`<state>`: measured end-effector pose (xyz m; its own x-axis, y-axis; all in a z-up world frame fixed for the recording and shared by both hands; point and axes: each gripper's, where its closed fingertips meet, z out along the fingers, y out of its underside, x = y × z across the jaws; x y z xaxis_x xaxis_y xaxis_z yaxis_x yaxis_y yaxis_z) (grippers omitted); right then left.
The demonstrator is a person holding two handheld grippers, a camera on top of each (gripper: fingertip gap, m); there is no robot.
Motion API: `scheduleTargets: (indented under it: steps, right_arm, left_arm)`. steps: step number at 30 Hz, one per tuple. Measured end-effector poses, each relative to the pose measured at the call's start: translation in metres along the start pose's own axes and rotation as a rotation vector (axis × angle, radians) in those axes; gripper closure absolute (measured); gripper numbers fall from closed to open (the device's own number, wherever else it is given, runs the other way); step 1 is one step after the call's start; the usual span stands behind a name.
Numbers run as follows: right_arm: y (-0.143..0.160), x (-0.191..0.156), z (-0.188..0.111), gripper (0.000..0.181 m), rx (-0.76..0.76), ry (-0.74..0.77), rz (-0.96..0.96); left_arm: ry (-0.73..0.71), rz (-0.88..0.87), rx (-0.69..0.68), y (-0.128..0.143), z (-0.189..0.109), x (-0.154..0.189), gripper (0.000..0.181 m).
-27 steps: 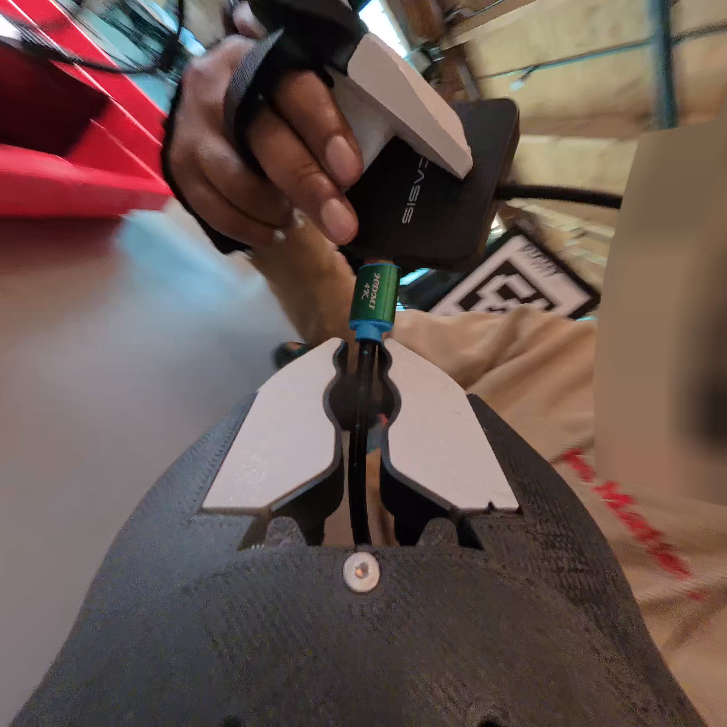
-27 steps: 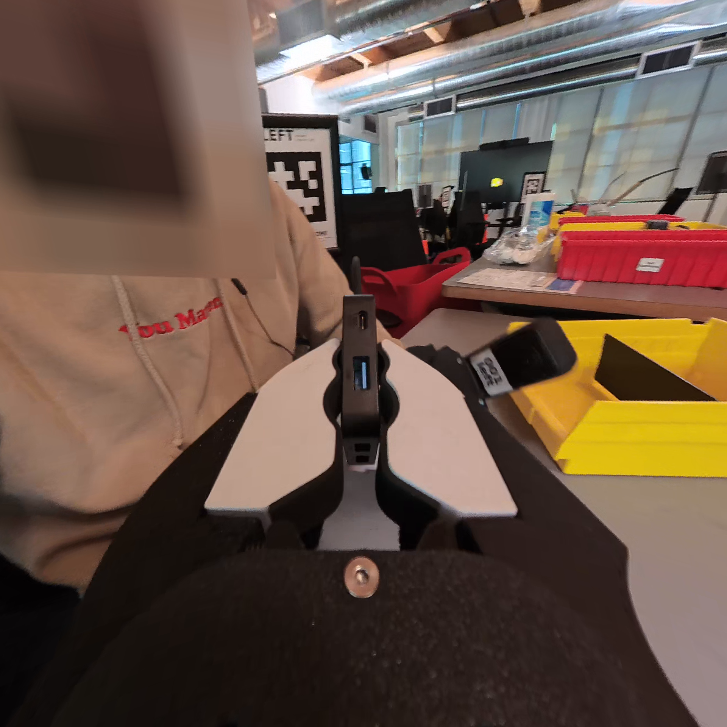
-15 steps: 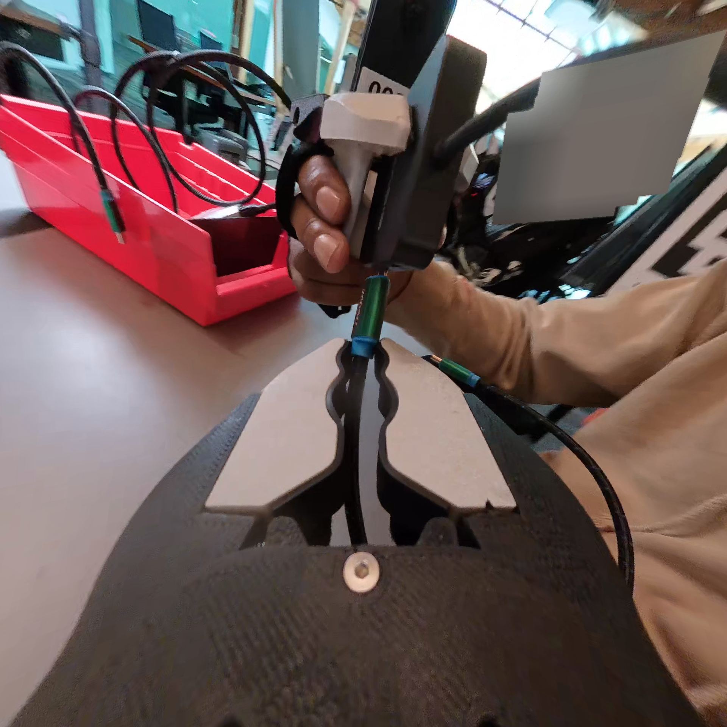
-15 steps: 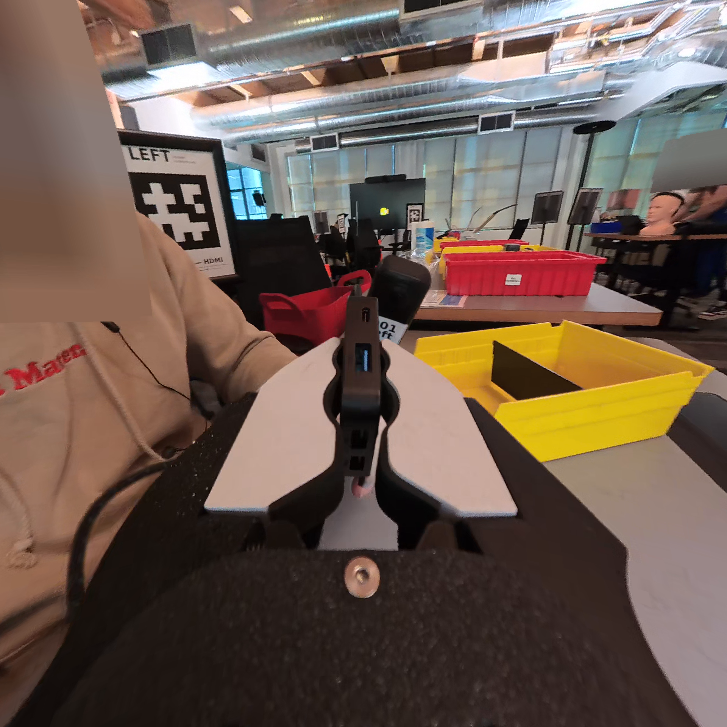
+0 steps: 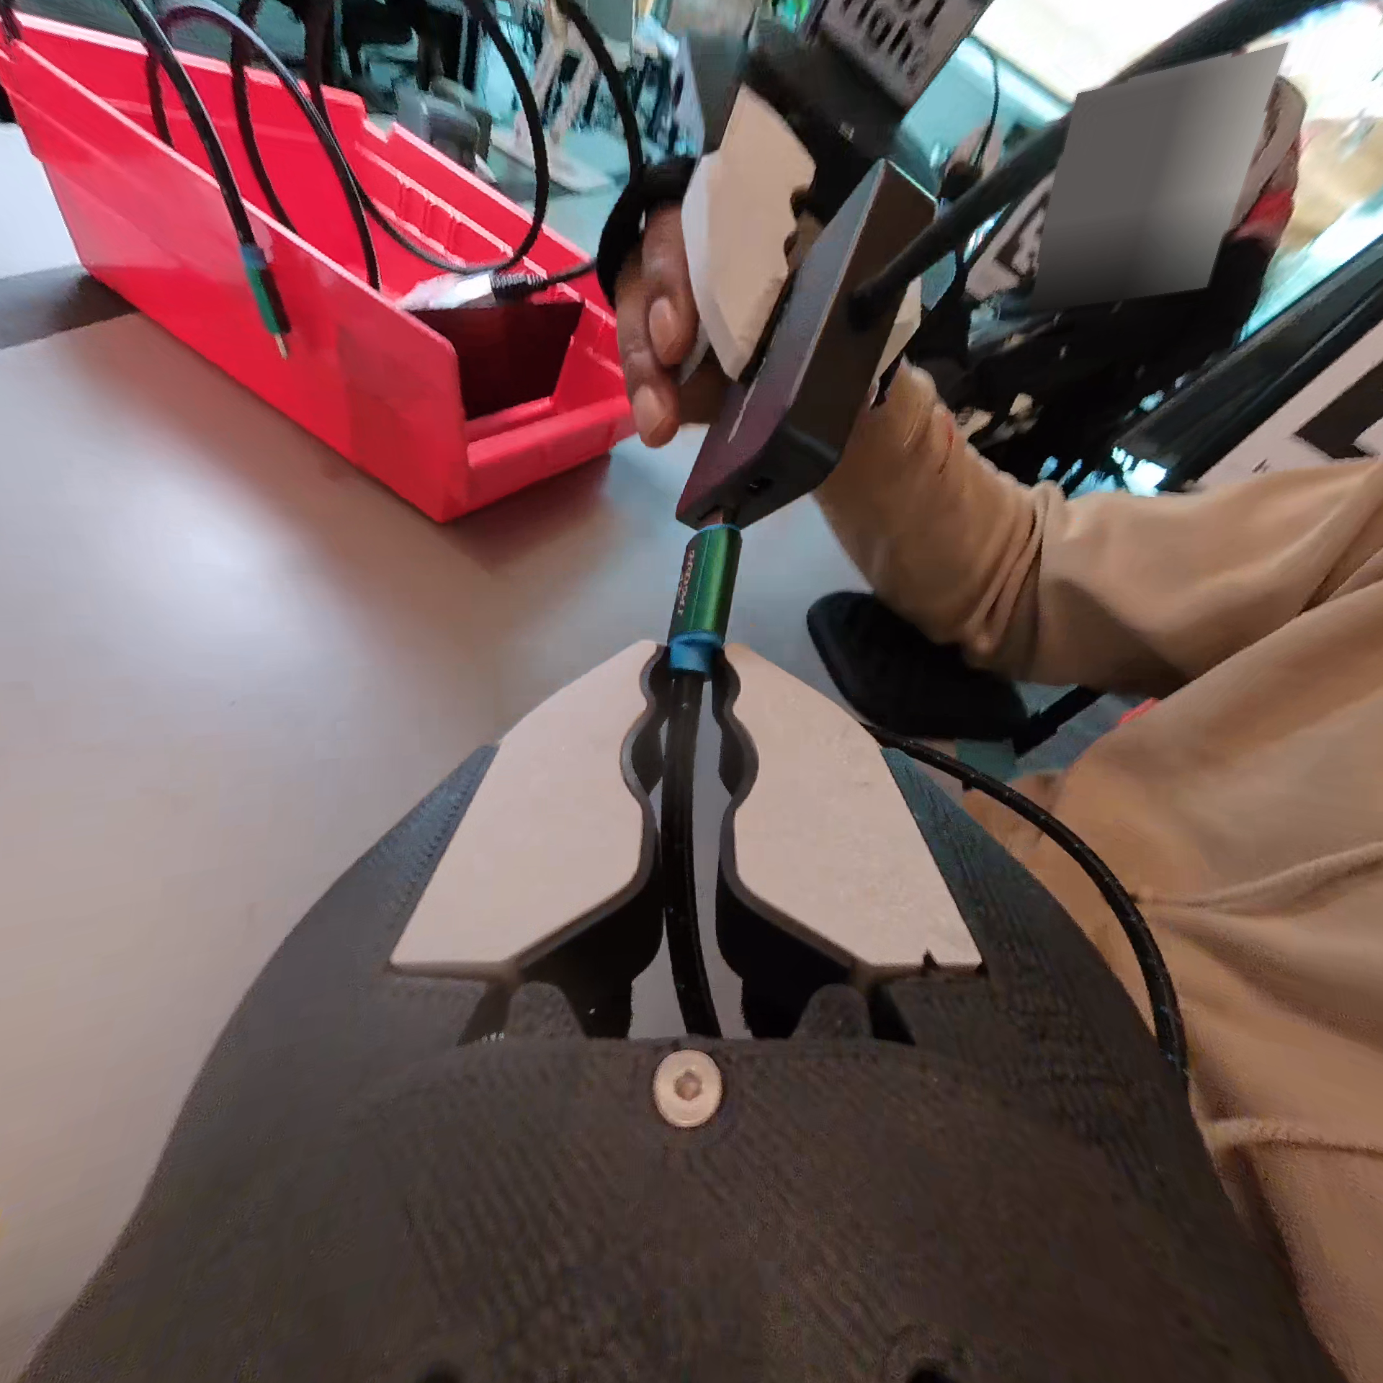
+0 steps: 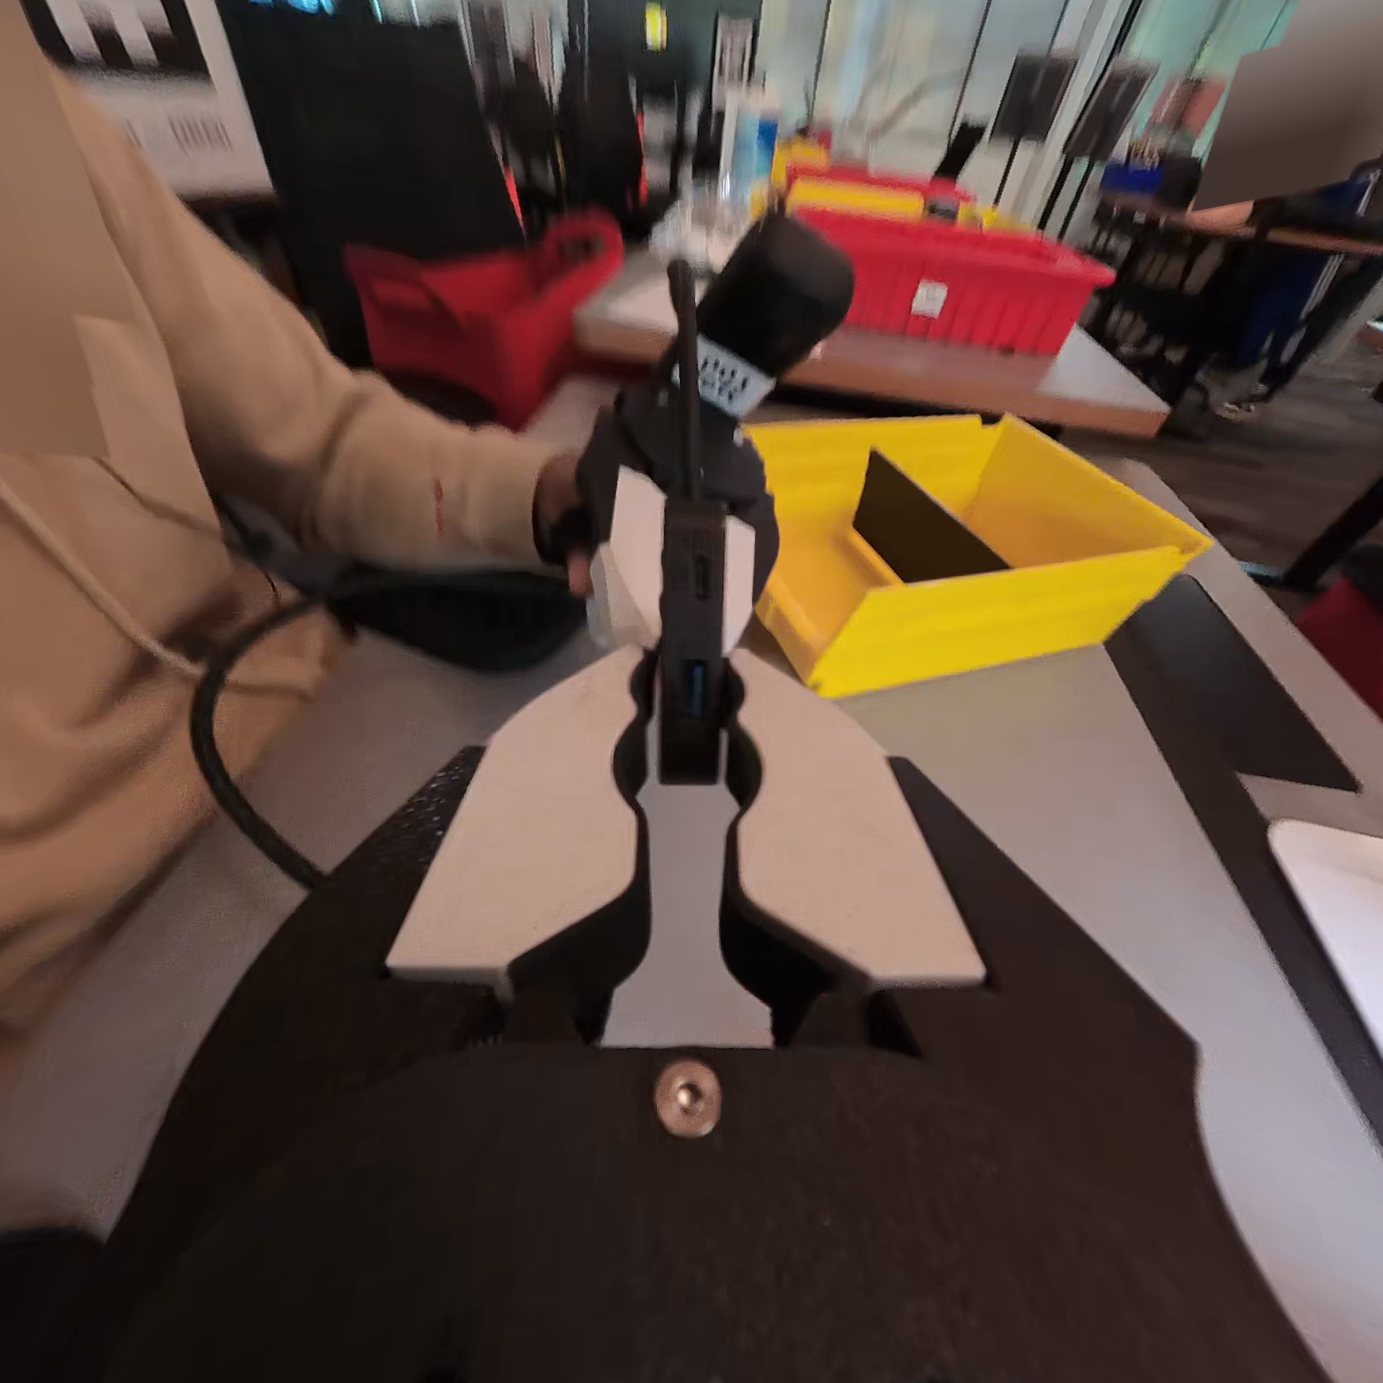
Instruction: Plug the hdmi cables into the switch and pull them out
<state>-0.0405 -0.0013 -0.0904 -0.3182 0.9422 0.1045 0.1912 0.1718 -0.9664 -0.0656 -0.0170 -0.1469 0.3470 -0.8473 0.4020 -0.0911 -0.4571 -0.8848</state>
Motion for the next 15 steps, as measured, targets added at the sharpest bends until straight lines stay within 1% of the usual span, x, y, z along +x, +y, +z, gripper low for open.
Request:
scheduleTargets:
  steps: [1,3,5,6,8,10,13,15]
  right_arm:
    - [0.005,-0.004,0.001,0.167,-0.044,-0.006,-0.041]
    - [0.011,-0.010,0.004,0.167,-0.091,-0.031,-0.064]
    - [0.017,-0.014,0.006,0.167,-0.113,-0.059,-0.060]
    - [0.018,-0.014,0.007,0.167,-0.092,-0.075,-0.039]
    - [0.017,-0.015,0.008,0.167,0.003,-0.129,0.036]
    - [0.016,-0.014,0.008,0.167,0.066,-0.155,0.075]
    - [0.007,-0.011,0.007,0.167,0.164,-0.165,0.115]
    - [0.003,-0.007,0.007,0.167,0.191,-0.141,0.118]
  left_arm:
    - [0.004,0.006,-0.040,0.006,0.001,0.000,0.170]
    - [0.007,0.027,-0.100,0.016,0.002,0.002,0.170]
    - [0.037,0.015,-0.121,0.021,0.001,0.004,0.170]
    - [0.074,-0.013,-0.112,0.021,0.000,0.006,0.170]
    - [0.160,-0.092,-0.080,0.019,-0.002,0.010,0.170]
    - [0.217,-0.138,-0.058,0.019,-0.001,0.013,0.170]
    - [0.273,-0.215,-0.020,0.016,0.004,0.017,0.170]
    - [0.298,-0.279,0.035,0.010,0.004,0.015,0.170]
